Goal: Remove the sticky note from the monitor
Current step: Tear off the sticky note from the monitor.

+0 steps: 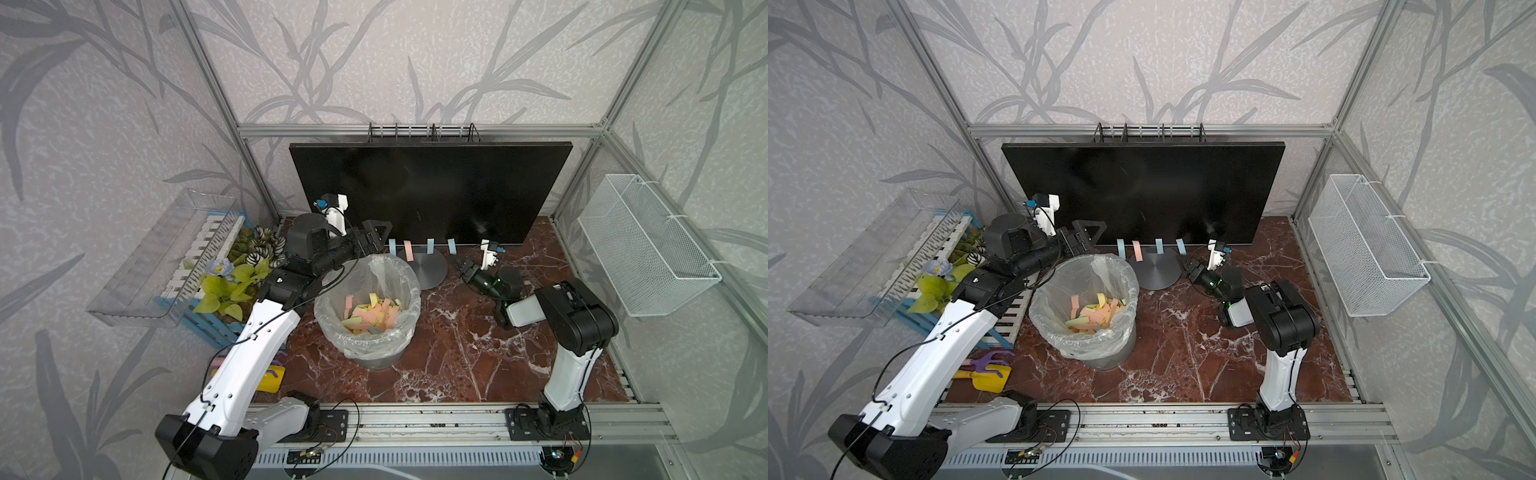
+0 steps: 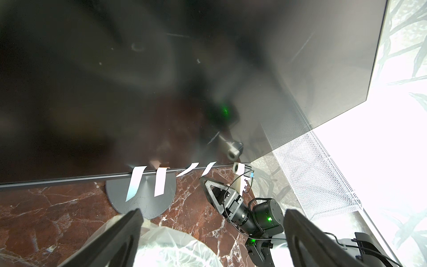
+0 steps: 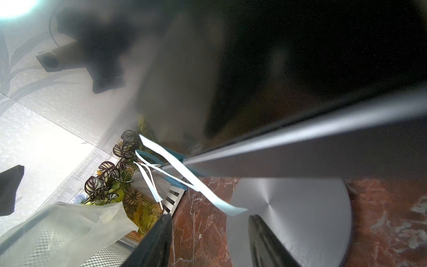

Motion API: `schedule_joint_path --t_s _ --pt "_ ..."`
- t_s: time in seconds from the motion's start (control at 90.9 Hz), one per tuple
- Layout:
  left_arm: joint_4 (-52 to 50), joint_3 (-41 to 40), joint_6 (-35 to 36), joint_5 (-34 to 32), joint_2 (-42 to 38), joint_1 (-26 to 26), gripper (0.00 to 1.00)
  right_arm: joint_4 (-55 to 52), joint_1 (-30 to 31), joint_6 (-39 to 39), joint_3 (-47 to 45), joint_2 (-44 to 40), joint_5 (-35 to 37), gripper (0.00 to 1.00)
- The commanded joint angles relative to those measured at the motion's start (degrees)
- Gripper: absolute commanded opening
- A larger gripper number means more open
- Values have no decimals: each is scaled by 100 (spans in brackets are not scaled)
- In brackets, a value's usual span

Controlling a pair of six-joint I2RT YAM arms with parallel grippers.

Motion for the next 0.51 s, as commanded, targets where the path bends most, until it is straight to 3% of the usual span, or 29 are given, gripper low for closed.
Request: schedule_joint_path --t_s 0.0,0.319,0.495 --pt "-23 149 111 30 -41 -13 100 61 0 54 229 29 305 48" --pt "-43 101 145 25 -106 -20 100 61 45 101 219 -42 402 30" --pt "-22 44 154 12 -163 -16 100 65 44 102 149 -84 363 13"
